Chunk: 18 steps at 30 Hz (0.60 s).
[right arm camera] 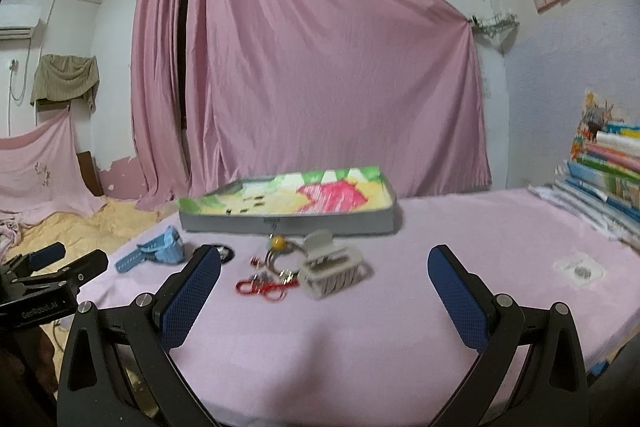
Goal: Organize jewelry
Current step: 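Grasp the white claw clip with the right tool while the left tool grasps the light-blue watch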
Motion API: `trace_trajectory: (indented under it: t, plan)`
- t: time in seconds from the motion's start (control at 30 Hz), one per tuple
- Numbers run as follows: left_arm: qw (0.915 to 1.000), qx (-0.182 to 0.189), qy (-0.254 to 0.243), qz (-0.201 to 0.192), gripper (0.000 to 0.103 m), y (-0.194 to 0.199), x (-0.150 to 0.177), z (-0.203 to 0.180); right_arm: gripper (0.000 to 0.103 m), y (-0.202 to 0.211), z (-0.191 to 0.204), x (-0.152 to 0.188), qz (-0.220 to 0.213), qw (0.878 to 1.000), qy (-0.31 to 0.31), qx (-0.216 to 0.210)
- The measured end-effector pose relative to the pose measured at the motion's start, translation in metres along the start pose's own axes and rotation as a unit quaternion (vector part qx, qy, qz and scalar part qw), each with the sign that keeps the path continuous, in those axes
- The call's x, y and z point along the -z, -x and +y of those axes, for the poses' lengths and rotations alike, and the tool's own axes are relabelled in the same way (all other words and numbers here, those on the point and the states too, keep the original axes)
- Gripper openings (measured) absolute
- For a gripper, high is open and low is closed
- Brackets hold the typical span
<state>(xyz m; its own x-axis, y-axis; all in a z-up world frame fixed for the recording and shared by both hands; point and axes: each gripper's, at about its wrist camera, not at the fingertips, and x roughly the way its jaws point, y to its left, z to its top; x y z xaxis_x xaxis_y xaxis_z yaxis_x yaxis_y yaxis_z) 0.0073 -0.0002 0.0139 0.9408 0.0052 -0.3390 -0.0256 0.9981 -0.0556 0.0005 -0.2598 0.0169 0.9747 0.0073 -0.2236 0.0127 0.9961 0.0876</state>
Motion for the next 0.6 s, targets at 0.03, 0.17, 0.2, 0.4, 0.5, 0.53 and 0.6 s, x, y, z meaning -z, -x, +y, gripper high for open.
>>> trace_trajectory:
  t: [0.03,0.17,0.2,0.4,0.5,0.53,0.6]
  plan:
    - [1.0,-0.001,-0.001,-0.003,0.102,-0.005,0.0,0.002,0.102,-0.002,0.0,-0.004,-0.004,1.0,0.004,0.001]
    - [0.9998,0.005,-0.009,-0.015,0.102,-0.016,-0.013,-0.001,0.102,-0.012,-0.001,-0.019,-0.014,1.0,0.013,-0.004]
    - [0.9998,0.008,-0.011,-0.015,0.102,-0.018,-0.018,-0.002,0.102,-0.016,-0.001,-0.022,-0.014,1.0,0.012,-0.007]
    - [0.9995,0.027,-0.016,-0.003,0.102,-0.042,-0.035,-0.003,0.102,-0.044,-0.004,-0.039,-0.007,1.0,-0.002,-0.013]
    - [0.9992,0.037,-0.01,0.014,0.102,-0.059,-0.042,-0.005,0.102,-0.062,-0.004,-0.044,0.012,1.0,-0.003,-0.014]
    - [0.999,0.04,-0.007,0.021,0.102,-0.065,-0.043,-0.005,0.102,-0.067,-0.003,-0.043,0.019,1.0,-0.003,-0.015]
    - [0.9985,0.044,-0.002,0.033,0.102,-0.075,-0.045,-0.007,0.102,-0.077,-0.003,-0.04,0.036,0.999,0.0,-0.014]
